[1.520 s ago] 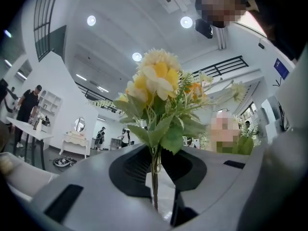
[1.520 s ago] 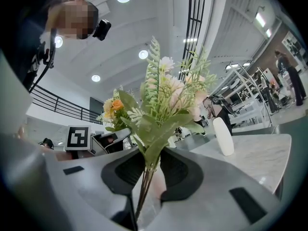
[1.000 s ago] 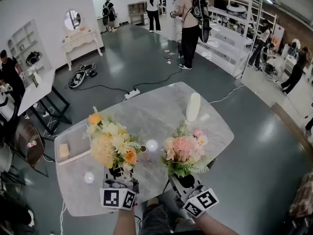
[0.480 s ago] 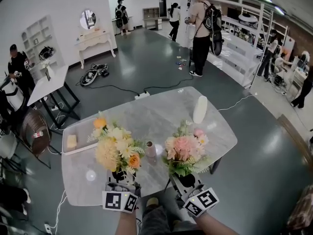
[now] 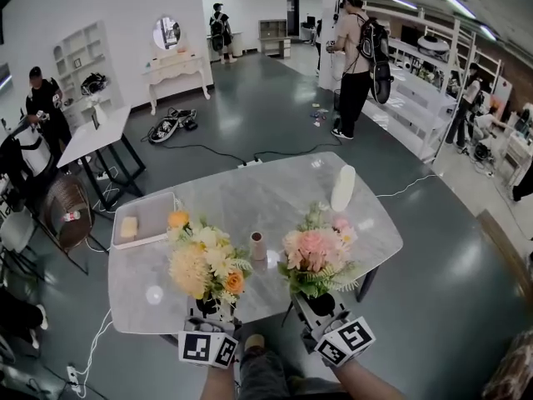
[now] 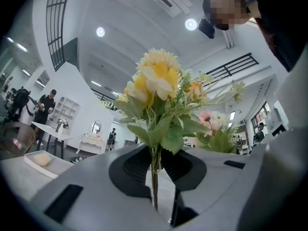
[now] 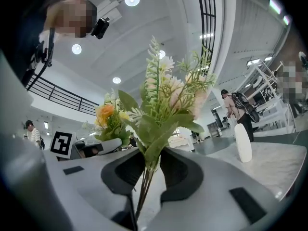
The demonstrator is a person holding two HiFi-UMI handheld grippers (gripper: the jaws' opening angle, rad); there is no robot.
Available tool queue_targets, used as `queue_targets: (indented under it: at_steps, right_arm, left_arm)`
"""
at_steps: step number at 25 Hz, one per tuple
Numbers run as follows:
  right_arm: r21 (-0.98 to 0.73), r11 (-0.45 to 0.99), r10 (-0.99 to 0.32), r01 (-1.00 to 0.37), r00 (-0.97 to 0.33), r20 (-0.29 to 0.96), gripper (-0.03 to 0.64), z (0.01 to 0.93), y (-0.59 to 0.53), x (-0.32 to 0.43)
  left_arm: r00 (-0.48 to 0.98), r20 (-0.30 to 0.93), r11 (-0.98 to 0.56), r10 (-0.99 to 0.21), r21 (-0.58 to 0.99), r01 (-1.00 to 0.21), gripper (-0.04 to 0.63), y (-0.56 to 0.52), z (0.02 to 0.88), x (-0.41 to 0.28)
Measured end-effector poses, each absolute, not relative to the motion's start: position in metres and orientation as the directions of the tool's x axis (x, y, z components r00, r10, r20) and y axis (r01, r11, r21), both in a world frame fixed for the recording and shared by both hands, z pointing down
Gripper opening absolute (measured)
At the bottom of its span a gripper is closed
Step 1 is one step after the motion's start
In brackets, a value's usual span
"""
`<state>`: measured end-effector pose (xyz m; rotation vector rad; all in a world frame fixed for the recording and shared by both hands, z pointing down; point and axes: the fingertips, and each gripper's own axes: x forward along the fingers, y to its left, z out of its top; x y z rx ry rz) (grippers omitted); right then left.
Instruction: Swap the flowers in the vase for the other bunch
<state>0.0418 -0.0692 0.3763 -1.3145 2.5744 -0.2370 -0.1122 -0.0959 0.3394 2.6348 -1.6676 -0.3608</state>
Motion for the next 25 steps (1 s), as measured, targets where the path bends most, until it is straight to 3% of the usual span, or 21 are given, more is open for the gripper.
queue_targets:
  at_steps: [25]
  right_arm:
    - [-0.232,0.629,-0.777,-0.742,-0.609,-0.16,0.098,0.374,-0.086,0.036]
  left_arm:
    - [0.388,-0.153,-0.41,-0.909,0.151,-0.9,0.075,-0.082,0.362,-0.12]
